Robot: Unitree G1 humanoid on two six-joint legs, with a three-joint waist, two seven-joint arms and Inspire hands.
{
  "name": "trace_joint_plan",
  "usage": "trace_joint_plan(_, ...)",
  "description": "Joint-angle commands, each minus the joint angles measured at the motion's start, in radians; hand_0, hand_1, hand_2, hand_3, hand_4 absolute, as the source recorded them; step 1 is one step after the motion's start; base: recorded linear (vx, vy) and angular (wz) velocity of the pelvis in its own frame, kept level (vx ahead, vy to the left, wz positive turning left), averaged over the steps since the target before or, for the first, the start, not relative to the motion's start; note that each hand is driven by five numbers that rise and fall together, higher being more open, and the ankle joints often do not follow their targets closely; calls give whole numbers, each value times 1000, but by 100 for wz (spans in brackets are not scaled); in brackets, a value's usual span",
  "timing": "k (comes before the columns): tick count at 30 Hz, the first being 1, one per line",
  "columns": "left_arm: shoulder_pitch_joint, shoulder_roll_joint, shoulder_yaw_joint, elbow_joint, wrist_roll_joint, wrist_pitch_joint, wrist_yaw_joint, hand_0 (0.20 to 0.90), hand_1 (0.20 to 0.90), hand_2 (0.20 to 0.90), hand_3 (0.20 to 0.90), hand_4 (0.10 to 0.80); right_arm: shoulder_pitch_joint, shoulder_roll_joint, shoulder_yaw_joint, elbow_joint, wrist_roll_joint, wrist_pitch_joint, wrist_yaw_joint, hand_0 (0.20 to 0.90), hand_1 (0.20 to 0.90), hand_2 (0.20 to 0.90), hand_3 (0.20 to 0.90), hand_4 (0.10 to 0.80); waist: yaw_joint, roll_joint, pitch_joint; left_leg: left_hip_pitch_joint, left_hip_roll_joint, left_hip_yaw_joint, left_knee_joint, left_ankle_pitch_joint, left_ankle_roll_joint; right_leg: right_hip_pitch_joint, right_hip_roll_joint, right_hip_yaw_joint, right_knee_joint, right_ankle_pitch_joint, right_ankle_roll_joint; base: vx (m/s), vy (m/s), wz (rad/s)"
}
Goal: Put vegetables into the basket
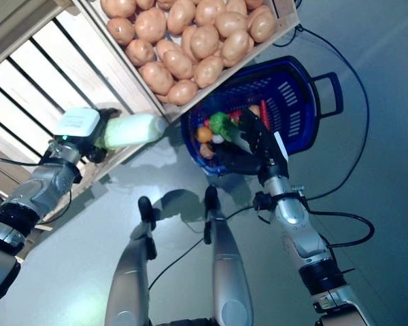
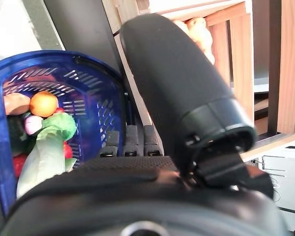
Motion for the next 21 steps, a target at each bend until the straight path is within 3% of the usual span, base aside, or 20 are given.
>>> trace_joint_plan(1,-115,30,79,-9,13,40,257,900,900,900,900,800,-19,-8,-31,-134,-34,-63,-50,900,900,900,900,800,-3,-56,0,-106,4,-19,168,-65,-18,59,-9,-3,21,-53,33,-3,-32,4)
trace_joint_plan(4,-119,2,107,14,32,77,366,900,900,900,900,800,-31,9,-15,-128,-41,-66,-67,900,900,900,900,800,2,-65,0,-124,4,-26,179,-70,-16,39,-7,-5,34,-52,30,-2,-8,1)
trace_joint_plan(10,-154,-42,123,42,47,115,440,900,900,900,900,800,-65,33,3,-122,-56,-62,-108,900,900,900,900,800,10,-72,0,-156,1,-44,200,-76,-17,7,-8,-7,63,-55,29,-6,-18,2)
trace_joint_plan(11,-165,-47,119,46,54,125,465,500,500,500,500,533,-77,39,8,-123,-59,-56,-117,900,900,900,900,800,10,-74,0,-159,1,-46,199,-75,-17,2,-7,-6,64,-53,29,0,0,0)
trace_joint_plan(12,-166,-49,126,48,61,129,472,300,300,300,300,400,-79,39,9,-128,-60,-53,-122,900,900,900,900,800,11,-75,0,-161,0,-47,199,-75,-18,0,-7,-6,64,-52,30,0,0,0)
trace_joint_plan(21,-202,-63,128,75,86,155,539,300,300,300,300,400,-114,45,19,-110,-59,-50,-138,900,900,900,900,800,19,-71,0,-179,-5,-63,211,-77,-20,-23,-9,-5,88,-53,31,-1,-1,1)
